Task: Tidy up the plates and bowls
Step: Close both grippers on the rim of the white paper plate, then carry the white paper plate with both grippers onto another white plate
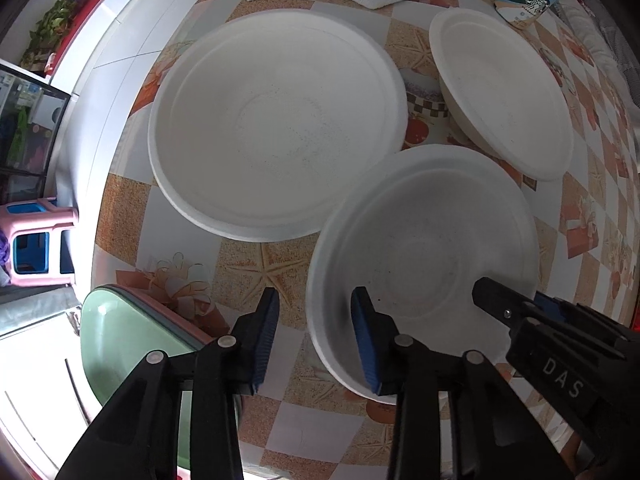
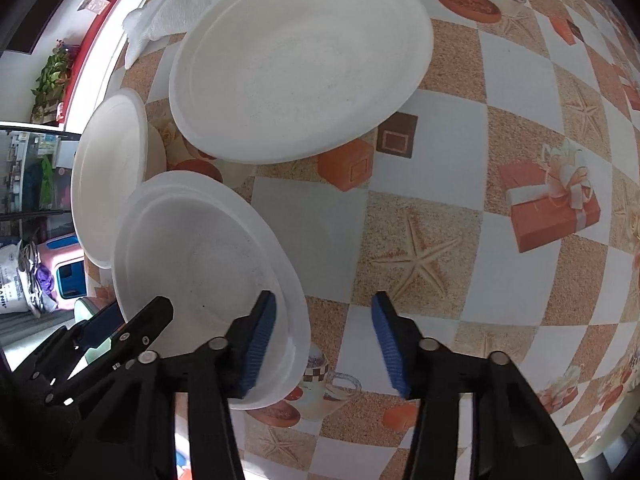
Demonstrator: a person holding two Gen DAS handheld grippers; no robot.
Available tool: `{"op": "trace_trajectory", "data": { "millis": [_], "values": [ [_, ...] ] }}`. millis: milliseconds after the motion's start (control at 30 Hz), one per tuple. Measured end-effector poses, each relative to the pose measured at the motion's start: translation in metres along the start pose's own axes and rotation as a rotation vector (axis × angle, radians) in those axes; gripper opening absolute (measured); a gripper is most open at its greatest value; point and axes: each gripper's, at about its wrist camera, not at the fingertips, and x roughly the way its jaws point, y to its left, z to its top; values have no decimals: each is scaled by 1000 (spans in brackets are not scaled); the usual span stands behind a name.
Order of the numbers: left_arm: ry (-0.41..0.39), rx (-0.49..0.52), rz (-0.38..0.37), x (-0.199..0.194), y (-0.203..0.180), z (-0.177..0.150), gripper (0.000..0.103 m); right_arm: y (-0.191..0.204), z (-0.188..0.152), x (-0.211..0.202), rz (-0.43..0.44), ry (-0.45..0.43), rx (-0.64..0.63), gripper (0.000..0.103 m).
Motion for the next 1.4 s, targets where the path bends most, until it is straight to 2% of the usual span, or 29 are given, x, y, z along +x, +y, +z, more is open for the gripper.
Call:
{"op": "trace_trajectory", "data": {
  "millis": [33, 67, 167, 267, 333, 467, 567, 633, 700, 800, 933, 1067, 1100, 1167, 1200, 1233, 1333, 1400],
  "values": [
    [-3, 5, -3, 0, -2, -1, 38, 3, -1, 4, 14, 9, 5, 28],
    [-5, 16, -8, -1, -5, -3, 38, 1, -1, 6, 35, 18, 17, 24],
    [-12, 76, -19, -2, -20, -11, 35, -6, -6, 9, 74, 32, 13, 17],
    [-27, 160, 9, -6, -41, -26, 35, -11, -15, 9, 79, 40, -12, 17],
    [-21, 201, 2, -6, -51, -41, 35, -19, -27, 7, 65, 48, -19, 17],
    [19, 290, -34, -1, -68, -83, 35, -38, -55, 1, 35, 67, -55, 17],
    [13, 341, -9, -1, -77, -112, 37, -53, -83, -1, 20, 88, -62, 17],
    [-5, 337, 7, -3, -75, -123, 66, -64, -99, -1, -8, 96, -54, 17],
    [-24, 321, 6, -7, -70, -128, 74, -73, -106, -1, -20, 95, -30, 17],
    [-20, 317, 4, -7, -65, -127, 74, -87, -115, 0, -12, 91, 30, 18],
    [-27, 315, 4, -6, -58, -105, 74, -97, -115, -2, -32, 74, 53, 33],
    [-1, 344, 14, 4, -68, -103, 74, -108, -124, -5, -35, 66, 63, 34],
    [8, 352, 18, 7, -72, -104, 73, -122, -122, -11, -36, 68, 64, 34],
    [27, 353, 12, 12, -72, -105, 63, -122, -126, -8, -40, 68, 62, 34],
    [41, 351, -8, 14, -74, -105, 51, -124, -131, -8, -42, 68, 60, 34],
    [54, 352, -26, 16, -94, -114, 44, -123, -133, -6, -41, 69, 59, 34],
    [54, 389, -37, 15, -105, -121, 33, -101, -150, 3, -22, 67, 57, 33],
    [54, 439, -20, 12, -125, -133, 31, -102, -156, 9, -11, 74, 46, 25]
  ]
}}
